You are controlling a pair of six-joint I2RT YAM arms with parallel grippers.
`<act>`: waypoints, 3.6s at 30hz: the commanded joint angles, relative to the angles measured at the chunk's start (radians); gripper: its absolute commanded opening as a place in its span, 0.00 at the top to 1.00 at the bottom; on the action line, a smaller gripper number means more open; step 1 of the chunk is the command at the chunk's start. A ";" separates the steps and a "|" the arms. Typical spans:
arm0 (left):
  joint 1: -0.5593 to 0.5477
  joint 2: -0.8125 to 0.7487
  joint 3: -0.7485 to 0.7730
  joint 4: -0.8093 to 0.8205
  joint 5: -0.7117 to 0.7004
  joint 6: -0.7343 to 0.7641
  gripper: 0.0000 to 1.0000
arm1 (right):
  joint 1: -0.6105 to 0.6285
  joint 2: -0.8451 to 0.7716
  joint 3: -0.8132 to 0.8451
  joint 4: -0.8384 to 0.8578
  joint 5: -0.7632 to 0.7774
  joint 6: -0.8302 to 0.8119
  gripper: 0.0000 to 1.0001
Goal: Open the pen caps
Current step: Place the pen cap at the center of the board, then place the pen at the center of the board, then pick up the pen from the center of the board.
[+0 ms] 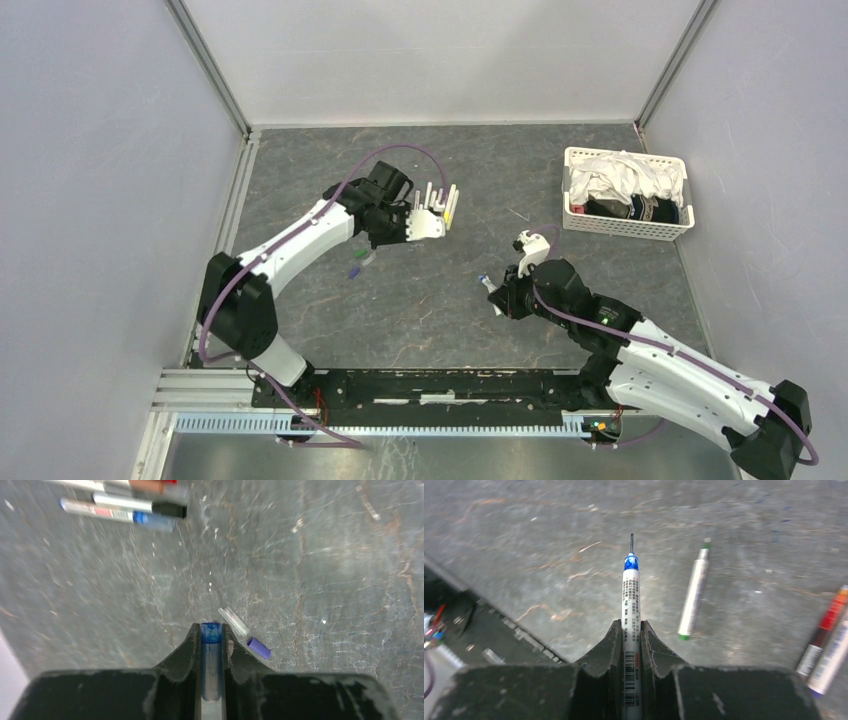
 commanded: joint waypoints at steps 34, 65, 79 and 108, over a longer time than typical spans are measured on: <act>0.172 -0.019 -0.089 0.216 0.164 -0.363 0.00 | -0.121 0.131 -0.264 0.258 0.301 -0.079 0.55; 0.335 -0.414 -0.038 -0.032 0.211 -0.568 0.00 | -0.250 1.225 1.058 0.000 0.147 -0.203 0.53; 0.339 -0.498 -0.143 -0.049 0.199 -0.528 0.00 | -0.328 1.447 1.123 0.041 0.049 -0.137 0.63; 0.339 -0.519 -0.202 0.174 0.328 -0.764 0.00 | -0.292 0.787 0.435 0.575 -0.127 0.101 1.00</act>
